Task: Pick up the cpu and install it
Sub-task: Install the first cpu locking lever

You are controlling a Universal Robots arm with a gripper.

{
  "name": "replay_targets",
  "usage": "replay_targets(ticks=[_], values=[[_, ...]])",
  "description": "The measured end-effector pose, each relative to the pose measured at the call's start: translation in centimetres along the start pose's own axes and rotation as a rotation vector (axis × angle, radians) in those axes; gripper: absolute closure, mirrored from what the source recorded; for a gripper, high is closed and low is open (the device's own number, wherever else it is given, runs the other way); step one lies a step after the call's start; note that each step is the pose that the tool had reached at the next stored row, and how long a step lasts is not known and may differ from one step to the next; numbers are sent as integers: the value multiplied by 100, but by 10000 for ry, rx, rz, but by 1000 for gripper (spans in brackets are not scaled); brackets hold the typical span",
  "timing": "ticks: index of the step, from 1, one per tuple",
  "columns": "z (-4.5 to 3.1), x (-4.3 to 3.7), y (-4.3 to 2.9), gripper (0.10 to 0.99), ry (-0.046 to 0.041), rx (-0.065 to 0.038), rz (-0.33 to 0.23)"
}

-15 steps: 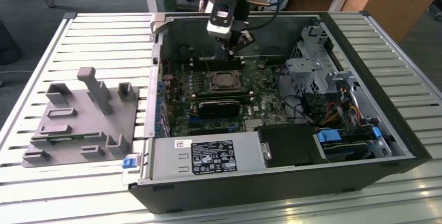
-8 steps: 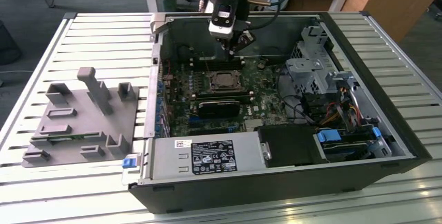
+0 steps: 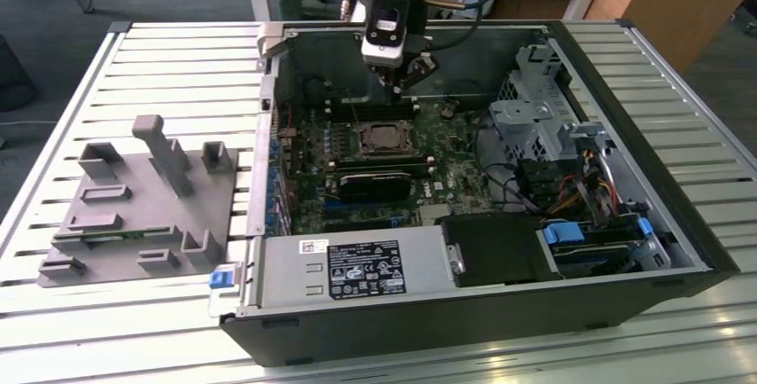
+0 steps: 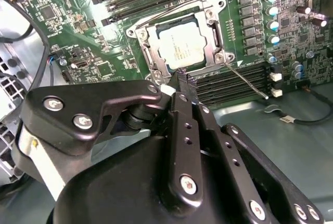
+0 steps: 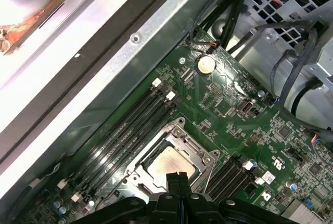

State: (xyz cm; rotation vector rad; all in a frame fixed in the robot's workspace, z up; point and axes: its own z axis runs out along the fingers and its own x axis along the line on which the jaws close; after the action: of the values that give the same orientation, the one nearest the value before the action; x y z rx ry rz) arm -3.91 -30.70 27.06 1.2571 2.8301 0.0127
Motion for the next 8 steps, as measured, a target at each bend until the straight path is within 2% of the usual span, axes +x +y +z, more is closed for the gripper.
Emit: replay_targets(ticks=[8], values=[[0,0,0,980,10,-15,-397]])
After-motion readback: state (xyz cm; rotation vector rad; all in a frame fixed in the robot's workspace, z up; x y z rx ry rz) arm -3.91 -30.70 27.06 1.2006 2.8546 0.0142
